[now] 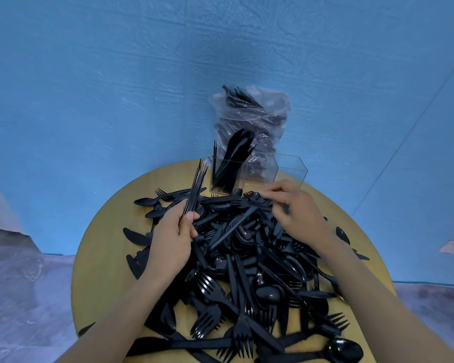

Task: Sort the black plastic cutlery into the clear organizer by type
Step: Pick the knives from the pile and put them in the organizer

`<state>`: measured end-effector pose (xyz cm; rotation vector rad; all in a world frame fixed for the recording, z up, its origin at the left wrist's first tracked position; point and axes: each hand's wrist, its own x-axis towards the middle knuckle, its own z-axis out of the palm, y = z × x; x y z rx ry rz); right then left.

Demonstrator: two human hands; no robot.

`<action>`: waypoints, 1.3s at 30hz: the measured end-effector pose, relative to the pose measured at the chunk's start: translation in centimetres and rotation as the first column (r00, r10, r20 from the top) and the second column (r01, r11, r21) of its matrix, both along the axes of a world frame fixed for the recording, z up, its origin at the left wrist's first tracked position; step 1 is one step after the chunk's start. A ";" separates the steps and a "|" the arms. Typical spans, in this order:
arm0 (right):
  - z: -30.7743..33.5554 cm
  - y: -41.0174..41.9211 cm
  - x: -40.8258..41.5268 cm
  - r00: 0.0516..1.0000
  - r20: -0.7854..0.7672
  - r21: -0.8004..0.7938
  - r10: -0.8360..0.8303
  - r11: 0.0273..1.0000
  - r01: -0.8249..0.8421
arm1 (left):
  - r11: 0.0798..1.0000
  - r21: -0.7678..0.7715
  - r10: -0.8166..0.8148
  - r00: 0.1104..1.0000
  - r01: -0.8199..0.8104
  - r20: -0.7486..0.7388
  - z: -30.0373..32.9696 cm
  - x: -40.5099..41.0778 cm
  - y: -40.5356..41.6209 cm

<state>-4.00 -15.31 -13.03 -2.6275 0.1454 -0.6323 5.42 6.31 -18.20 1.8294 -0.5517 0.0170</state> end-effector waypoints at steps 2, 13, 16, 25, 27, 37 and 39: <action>0.5 0.1 -0.5 0.996 0.076 0.108 -0.038 0.994 0.030 | 1.000 -0.006 -0.016 1.000 0.016 0.019 0.4 -0.3 -0.2; 5.1 2.7 -1.0 0.946 0.320 0.445 0.052 0.873 -0.199 | 0.984 -0.061 -0.163 0.984 0.168 0.074 2.8 -2.2 -1.0; 5.9 3.4 -0.9 0.926 0.371 0.541 0.066 0.795 -0.273 | 0.980 -0.065 -0.181 0.979 0.188 0.094 3.4 -2.7 -0.7; 5.2 7.0 1.2 0.881 0.470 0.617 -0.057 0.735 -0.282 | 0.882 -0.303 -0.418 0.895 0.360 -0.156 5.4 -6.3 1.1; 4.8 7.7 1.4 0.878 0.473 0.620 -0.072 0.735 -0.274 | 0.896 -0.278 -0.398 0.903 0.345 -0.163 5.3 -6.3 1.7; 2.8 10.8 1.9 0.885 0.448 0.631 -0.124 0.745 -0.215 | 0.895 -0.343 -0.395 0.866 0.286 -0.306 4.5 -6.7 4.1; 2.3 11.4 1.9 0.908 0.403 0.628 -0.117 0.757 -0.182 | 0.912 -0.278 -0.375 0.890 0.303 -0.259 4.0 -6.9 4.7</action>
